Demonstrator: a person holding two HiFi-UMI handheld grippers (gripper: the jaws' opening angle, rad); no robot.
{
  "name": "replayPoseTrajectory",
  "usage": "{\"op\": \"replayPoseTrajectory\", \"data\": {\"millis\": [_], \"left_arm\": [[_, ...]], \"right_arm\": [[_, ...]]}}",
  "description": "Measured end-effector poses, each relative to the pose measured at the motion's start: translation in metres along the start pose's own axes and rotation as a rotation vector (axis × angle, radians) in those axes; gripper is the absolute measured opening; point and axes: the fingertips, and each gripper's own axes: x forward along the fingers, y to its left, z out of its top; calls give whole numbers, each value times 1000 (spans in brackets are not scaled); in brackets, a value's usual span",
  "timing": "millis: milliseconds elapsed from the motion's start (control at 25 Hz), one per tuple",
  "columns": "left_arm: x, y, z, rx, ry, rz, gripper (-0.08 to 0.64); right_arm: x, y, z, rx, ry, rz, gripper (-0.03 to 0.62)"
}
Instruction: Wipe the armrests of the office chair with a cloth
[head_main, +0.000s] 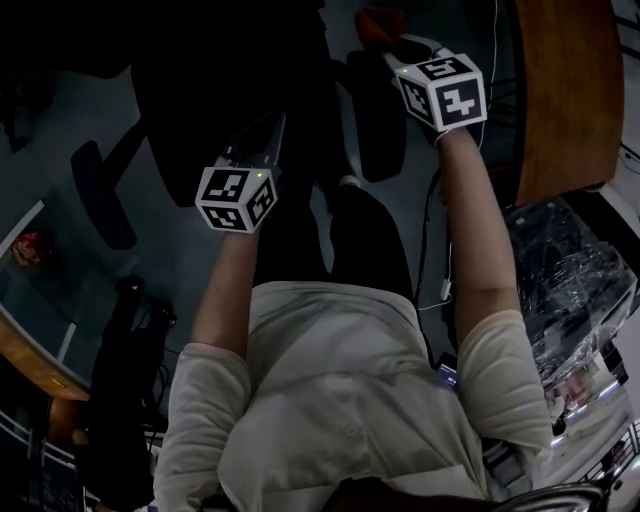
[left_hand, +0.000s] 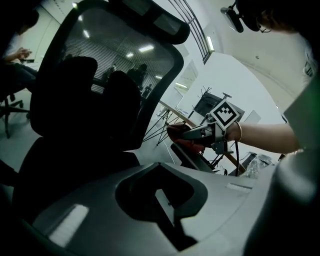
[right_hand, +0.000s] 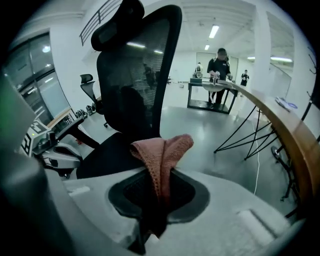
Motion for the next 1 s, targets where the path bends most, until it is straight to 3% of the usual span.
{"op": "replayPoseTrajectory", "data": {"millis": [240, 360, 640, 880, 1000], "left_arm": [[10, 10, -7, -26, 23, -28, 11], [19, 7, -4, -24, 23, -52, 11], [23, 8, 5, -15, 14, -59, 11], [12, 18, 2, -43, 10, -31, 11], [5, 21, 4, -46, 8, -18, 12]], "right_arm": [[11, 7, -2, 22, 58, 20, 44], [13, 17, 0, -38, 80, 24, 44], [14, 43, 5, -64, 34, -6, 44], [11, 88, 7, -19, 4, 47, 44], [9, 112, 8, 103, -55, 59, 44]]}}
